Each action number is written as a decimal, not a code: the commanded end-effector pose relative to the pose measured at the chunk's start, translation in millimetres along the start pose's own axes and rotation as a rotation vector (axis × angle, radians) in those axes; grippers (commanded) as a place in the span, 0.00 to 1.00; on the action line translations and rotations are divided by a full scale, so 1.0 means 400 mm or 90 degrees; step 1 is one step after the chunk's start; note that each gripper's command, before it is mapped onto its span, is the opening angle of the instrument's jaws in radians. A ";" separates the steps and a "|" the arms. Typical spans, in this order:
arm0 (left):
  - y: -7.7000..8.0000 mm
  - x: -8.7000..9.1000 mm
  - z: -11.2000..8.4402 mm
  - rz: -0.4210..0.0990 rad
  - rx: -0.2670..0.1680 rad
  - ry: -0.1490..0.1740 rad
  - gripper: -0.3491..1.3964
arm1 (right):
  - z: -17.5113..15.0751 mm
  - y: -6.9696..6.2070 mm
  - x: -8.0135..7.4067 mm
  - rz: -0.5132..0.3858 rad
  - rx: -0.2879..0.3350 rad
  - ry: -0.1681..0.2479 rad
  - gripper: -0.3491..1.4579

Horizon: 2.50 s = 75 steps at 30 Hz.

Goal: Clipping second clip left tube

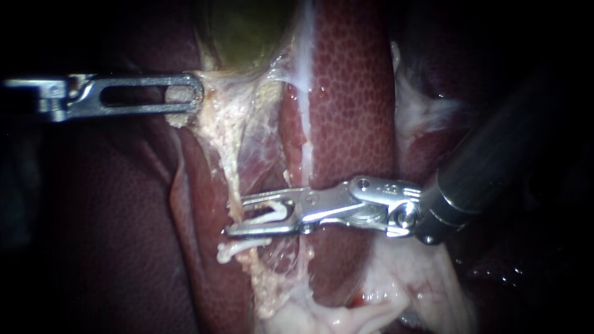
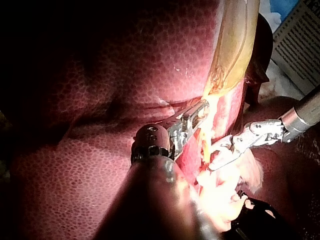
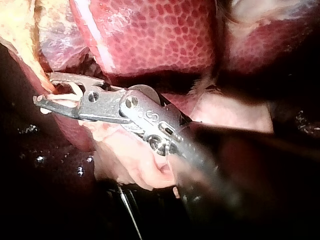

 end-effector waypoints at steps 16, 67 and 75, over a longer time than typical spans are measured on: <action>0.0000 0.0000 0.0001 0.000 0.000 0.000 0.00 | -0.0002 -0.0001 0.0001 0.000 0.000 0.000 0.23; -0.0004 0.0001 0.0004 0.000 -0.001 -0.001 0.00 | 0.0089 -0.0052 -0.0003 0.020 0.048 0.006 0.43; -0.0005 0.0001 0.0005 0.000 -0.001 -0.001 0.00 | 0.0115 -0.0071 -0.0016 0.025 0.073 0.004 0.43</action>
